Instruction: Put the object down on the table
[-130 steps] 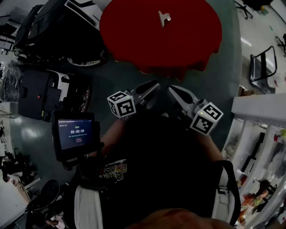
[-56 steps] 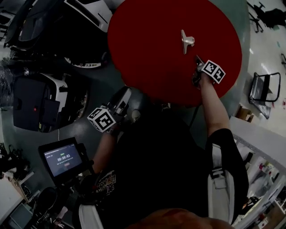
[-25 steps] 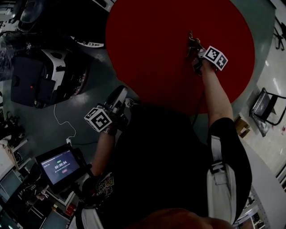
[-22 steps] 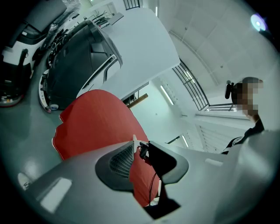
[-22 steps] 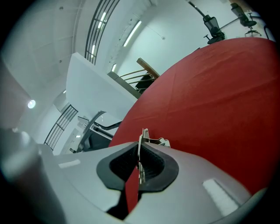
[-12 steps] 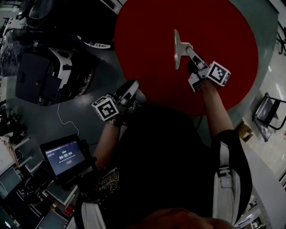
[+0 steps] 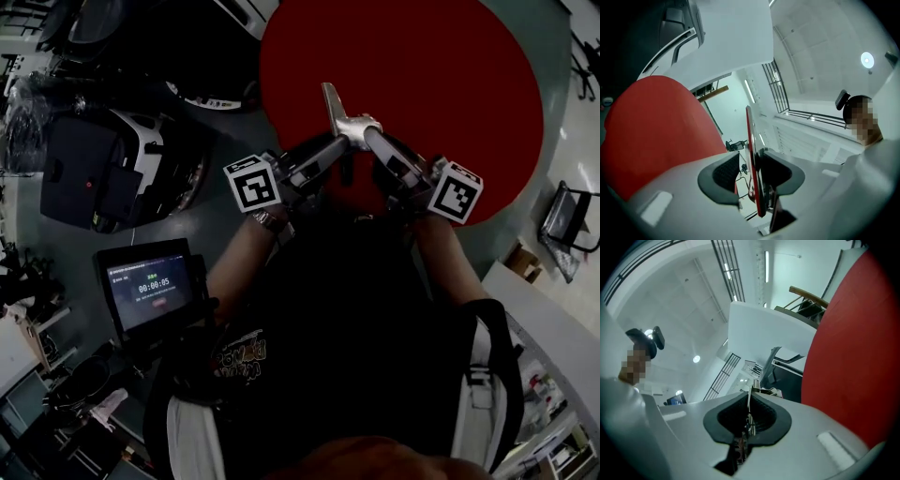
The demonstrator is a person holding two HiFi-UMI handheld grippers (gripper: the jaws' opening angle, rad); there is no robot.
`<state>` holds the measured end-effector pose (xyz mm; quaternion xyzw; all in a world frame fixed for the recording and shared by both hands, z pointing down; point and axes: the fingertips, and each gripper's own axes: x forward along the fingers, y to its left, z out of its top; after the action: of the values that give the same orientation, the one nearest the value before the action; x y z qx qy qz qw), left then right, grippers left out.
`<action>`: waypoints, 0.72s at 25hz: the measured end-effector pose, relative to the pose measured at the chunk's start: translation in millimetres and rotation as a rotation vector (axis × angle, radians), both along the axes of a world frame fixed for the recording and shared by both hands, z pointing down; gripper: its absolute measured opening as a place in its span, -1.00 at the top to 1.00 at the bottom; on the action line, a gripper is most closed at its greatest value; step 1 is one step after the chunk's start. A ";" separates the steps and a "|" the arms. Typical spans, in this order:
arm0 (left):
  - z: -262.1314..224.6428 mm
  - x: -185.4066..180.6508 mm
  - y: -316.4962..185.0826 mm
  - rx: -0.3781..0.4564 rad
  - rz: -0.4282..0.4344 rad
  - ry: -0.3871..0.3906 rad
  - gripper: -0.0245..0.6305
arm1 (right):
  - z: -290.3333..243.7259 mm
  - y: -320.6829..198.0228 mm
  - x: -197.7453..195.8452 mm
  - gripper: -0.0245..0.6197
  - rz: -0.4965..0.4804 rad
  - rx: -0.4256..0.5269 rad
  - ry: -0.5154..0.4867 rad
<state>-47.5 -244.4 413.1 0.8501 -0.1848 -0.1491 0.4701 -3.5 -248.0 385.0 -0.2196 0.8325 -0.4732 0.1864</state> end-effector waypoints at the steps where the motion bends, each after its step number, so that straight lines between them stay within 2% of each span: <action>1: -5.4 -2.4 3.1 0.007 0.020 0.020 0.42 | -0.5 6.7 -7.1 0.88 0.007 0.002 0.022; 6: -20.3 -21.2 24.7 0.011 0.091 0.115 0.48 | -7.4 39.9 -44.8 0.88 0.030 0.029 0.078; 13: -30.5 -57.8 53.1 -0.011 0.118 0.279 0.49 | -20.9 71.9 -77.7 0.85 0.137 0.067 0.148; 18: -22.8 -78.0 65.4 -0.081 0.111 0.322 0.49 | -27.3 95.0 -82.2 0.74 0.237 0.103 0.171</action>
<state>-125.5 -179.1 390.3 0.8046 -0.0660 -0.2496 0.5348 -85.7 -153.1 357.8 -0.3461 0.8369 -0.3839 0.1803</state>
